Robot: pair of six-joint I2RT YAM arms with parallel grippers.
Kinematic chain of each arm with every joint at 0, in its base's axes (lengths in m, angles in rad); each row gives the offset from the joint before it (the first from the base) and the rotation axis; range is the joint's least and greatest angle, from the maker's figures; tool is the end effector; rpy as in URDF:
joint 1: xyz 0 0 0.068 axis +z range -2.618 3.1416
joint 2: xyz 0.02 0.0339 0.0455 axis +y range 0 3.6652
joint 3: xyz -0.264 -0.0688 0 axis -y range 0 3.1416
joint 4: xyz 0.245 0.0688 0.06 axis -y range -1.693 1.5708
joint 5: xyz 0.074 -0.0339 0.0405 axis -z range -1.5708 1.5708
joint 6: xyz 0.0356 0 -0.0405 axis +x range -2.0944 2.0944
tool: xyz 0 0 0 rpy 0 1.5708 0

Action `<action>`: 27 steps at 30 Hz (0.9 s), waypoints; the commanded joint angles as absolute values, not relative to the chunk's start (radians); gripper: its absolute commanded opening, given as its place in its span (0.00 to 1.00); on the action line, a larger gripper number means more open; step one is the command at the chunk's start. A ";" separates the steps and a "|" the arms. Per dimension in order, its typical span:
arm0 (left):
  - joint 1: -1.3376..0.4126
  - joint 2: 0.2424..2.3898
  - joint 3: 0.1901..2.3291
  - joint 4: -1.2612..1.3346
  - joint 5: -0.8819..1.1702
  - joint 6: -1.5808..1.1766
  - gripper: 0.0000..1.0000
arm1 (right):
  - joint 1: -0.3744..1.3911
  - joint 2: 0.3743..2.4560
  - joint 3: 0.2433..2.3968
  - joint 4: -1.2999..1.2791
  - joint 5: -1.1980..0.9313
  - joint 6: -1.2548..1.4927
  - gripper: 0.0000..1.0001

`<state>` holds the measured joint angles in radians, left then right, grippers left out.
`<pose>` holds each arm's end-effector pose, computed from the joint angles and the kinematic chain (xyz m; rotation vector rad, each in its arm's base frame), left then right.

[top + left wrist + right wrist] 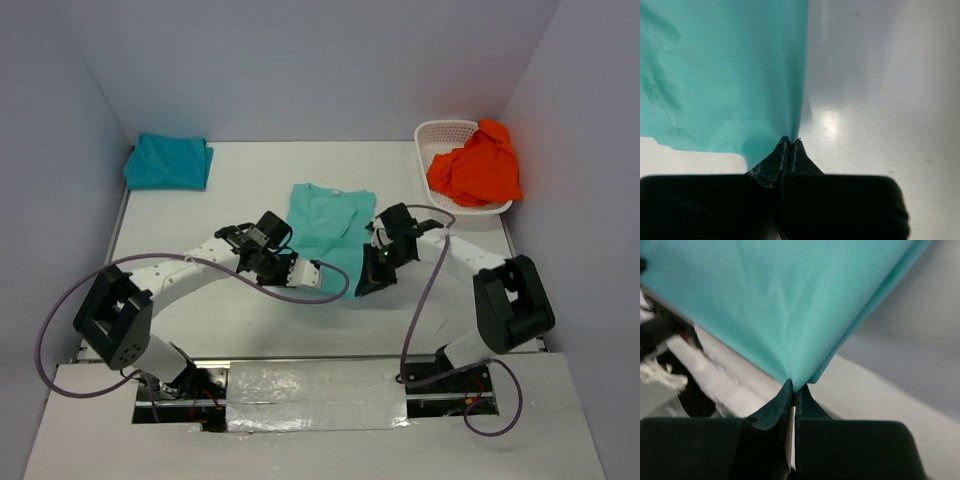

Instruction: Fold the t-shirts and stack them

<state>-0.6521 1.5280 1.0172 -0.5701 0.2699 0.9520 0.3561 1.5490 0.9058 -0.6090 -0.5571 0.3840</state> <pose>0.2349 -0.1913 0.2143 1.9360 1.7494 -0.2527 0.2549 0.1149 0.1795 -0.0928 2.9031 0.9422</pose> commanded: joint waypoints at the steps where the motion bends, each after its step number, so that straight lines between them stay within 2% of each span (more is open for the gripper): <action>1: -0.687 1.430 1.041 -0.793 0.380 0.901 0.00 | 0.425 1.406 0.848 -0.777 -0.607 0.368 0.00; 4: -0.690 1.370 1.104 -0.922 0.469 0.884 0.00 | 0.431 1.268 0.850 -0.897 -0.633 0.382 0.00; 9: -0.686 1.410 1.311 -1.084 0.546 0.856 0.00 | 0.425 1.201 0.991 -1.077 -0.678 0.383 0.00; 18: -0.558 1.695 1.685 -1.031 0.549 0.789 0.00 | 0.226 1.392 1.150 -1.054 -0.670 0.267 0.00; 27: -0.517 1.842 1.707 -0.825 0.457 0.701 0.00 | 0.121 1.643 1.315 -0.925 -0.626 0.276 0.00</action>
